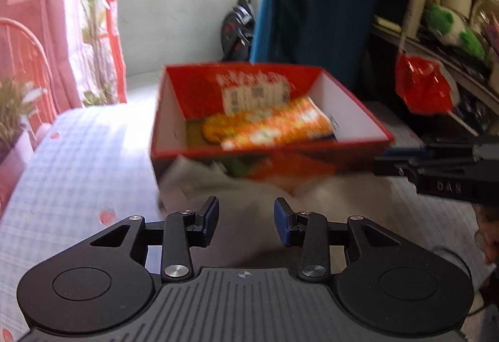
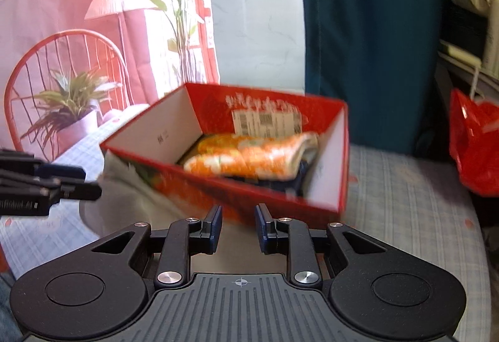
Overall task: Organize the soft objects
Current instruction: 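Move both grippers to the white foil pouch and close on it, then lift the white foil pouch and carry it over the red box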
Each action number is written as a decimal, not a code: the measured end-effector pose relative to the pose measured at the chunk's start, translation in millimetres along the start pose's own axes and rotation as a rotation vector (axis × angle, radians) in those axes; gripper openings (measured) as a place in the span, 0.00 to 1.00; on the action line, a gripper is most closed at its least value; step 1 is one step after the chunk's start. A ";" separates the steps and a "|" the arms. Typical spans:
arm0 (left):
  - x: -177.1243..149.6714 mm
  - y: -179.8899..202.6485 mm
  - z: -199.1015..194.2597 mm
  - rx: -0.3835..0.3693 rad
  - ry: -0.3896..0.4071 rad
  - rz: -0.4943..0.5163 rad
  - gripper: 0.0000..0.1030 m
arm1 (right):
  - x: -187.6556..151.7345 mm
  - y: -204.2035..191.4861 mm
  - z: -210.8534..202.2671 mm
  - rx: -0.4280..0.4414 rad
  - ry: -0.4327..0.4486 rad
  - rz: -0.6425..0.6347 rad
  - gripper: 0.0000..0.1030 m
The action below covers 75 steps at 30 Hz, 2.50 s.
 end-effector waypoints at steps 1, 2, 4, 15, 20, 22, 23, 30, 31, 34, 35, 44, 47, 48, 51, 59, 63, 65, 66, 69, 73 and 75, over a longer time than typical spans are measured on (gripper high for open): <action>-9.5 4.1 1.7 -0.010 -0.020 0.006 0.40 | -7.8 0.7 -2.0 0.006 -0.013 0.009 0.22; -18.3 7.8 3.6 -0.021 -0.039 0.008 0.40 | -16.2 0.5 -3.7 0.009 -0.028 0.010 0.25; -34.8 15.4 8.8 -0.050 -0.078 0.001 0.40 | -34.3 -1.2 -7.6 0.017 -0.056 0.000 0.33; -83.0 47.1 44.7 -0.138 -0.214 -0.050 0.40 | -112.4 0.4 -1.9 0.067 -0.189 0.048 0.42; -91.2 50.9 61.2 -0.132 -0.245 -0.074 0.40 | -126.1 6.7 8.8 0.096 -0.205 0.108 0.47; -92.5 50.0 66.4 -0.133 -0.255 -0.091 0.40 | -128.6 7.8 13.2 0.110 -0.200 0.136 0.47; -91.7 50.1 67.6 -0.136 -0.253 -0.097 0.40 | -128.9 8.2 15.4 0.119 -0.198 0.149 0.48; -91.8 50.3 74.3 -0.153 -0.252 -0.121 0.41 | -128.4 10.9 24.1 0.145 -0.188 0.199 0.54; -90.0 51.5 74.6 -0.156 -0.252 -0.125 0.41 | -128.4 11.6 25.4 0.147 -0.188 0.203 0.55; -91.3 54.5 72.9 -0.154 -0.248 -0.112 0.41 | -129.3 13.2 27.9 0.155 -0.189 0.221 0.57; -91.9 56.0 72.6 -0.154 -0.247 -0.104 0.41 | -129.7 14.4 28.7 0.157 -0.189 0.231 0.58; -96.7 57.3 70.5 -0.165 -0.260 -0.110 0.41 | -129.9 10.1 25.5 0.195 -0.189 0.274 0.55; -96.2 51.0 66.8 -0.155 -0.249 -0.111 0.40 | -127.9 3.0 20.1 0.215 -0.194 0.258 0.51; -96.2 49.8 66.5 -0.147 -0.247 -0.106 0.40 | -127.4 0.6 18.9 0.224 -0.197 0.251 0.51; -95.4 43.5 64.6 -0.140 -0.244 -0.110 0.39 | -126.5 -6.9 16.7 0.237 -0.203 0.221 0.48; -90.5 41.1 61.7 -0.168 -0.238 -0.120 0.37 | -118.6 -12.3 7.4 0.225 -0.203 0.158 0.40; -79.1 44.8 49.1 -0.190 -0.196 -0.071 0.36 | -107.9 -15.0 -3.7 0.250 -0.192 0.122 0.36; -77.2 42.2 50.5 -0.185 -0.201 -0.079 0.36 | -101.8 -16.5 -6.3 0.255 -0.194 0.100 0.34; -77.9 39.5 53.3 -0.182 -0.212 -0.094 0.36 | -100.2 -17.0 -6.2 0.256 -0.196 0.090 0.33; -83.3 35.0 58.0 -0.175 -0.231 -0.113 0.35 | -100.1 -17.1 -2.3 0.255 -0.205 0.092 0.29; -82.2 35.2 55.1 -0.184 -0.220 -0.107 0.35 | -102.0 -22.2 -0.6 0.251 -0.211 0.084 0.29; -76.7 33.5 49.8 -0.187 -0.201 -0.107 0.35 | -98.9 -23.6 -2.0 0.257 -0.204 0.078 0.29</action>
Point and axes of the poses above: each gripper's, at about its wrist camera, not at the fingertips, and z roughly the way its jaws point, y to its right, x to its top, the point moved 7 cm from there along z, roughly the way its jaws point, and after that the axes turned 13 degrees about -z, right-handed, at the moved point
